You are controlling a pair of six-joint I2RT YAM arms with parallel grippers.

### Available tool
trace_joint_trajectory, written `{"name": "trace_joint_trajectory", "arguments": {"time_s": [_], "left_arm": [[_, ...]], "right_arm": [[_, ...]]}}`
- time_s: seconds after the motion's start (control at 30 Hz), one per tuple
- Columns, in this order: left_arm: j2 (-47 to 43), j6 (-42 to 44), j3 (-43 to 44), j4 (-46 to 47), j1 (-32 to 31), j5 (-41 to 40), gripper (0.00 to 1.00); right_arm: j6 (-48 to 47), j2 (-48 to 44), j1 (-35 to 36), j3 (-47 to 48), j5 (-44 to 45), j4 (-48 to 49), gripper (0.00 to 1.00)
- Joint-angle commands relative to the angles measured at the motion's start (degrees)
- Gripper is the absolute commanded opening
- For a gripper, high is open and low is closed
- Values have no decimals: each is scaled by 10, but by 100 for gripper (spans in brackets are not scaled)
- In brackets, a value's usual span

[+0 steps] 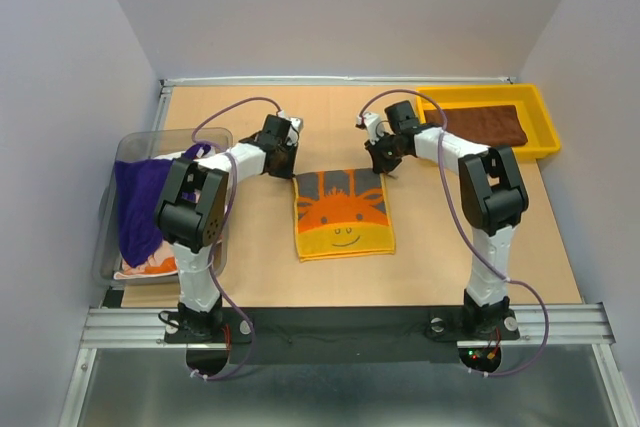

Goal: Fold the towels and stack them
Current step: Fold the towel

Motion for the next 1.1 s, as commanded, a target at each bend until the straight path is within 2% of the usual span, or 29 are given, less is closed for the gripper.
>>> {"name": "trace_joint_trajectory", "arguments": {"time_s": [0.0, 0.1, 0.2, 0.23, 0.37, 0.47, 0.6, 1.07], "left_arm": [[-39, -63, -32, -26, 7, -72, 25], [-68, -86, -30, -30, 18, -92, 27], [-96, -72, -25, -24, 23, -93, 39], [-105, -64, -21, -23, 22, -79, 49], [-114, -10, 3, -23, 22, -23, 68], [-111, 17, 12, -24, 21, 29, 69], [-86, 62, 33, -43, 9, 50, 69], [-2, 90, 62, -71, -11, 43, 58]], "right_arm": [[-21, 35, 0, 41, 19, -11, 1], [-29, 44, 3, 63, 22, -11, 1], [-34, 49, 5, 71, 23, -11, 1], [-35, 50, 6, 71, 25, -12, 1], [-39, 52, 10, 69, 29, -12, 1], [-38, 52, 10, 64, 34, -12, 1], [-37, 51, 11, 59, 36, -12, 1], [-35, 41, 12, 40, 46, -12, 1]]}}
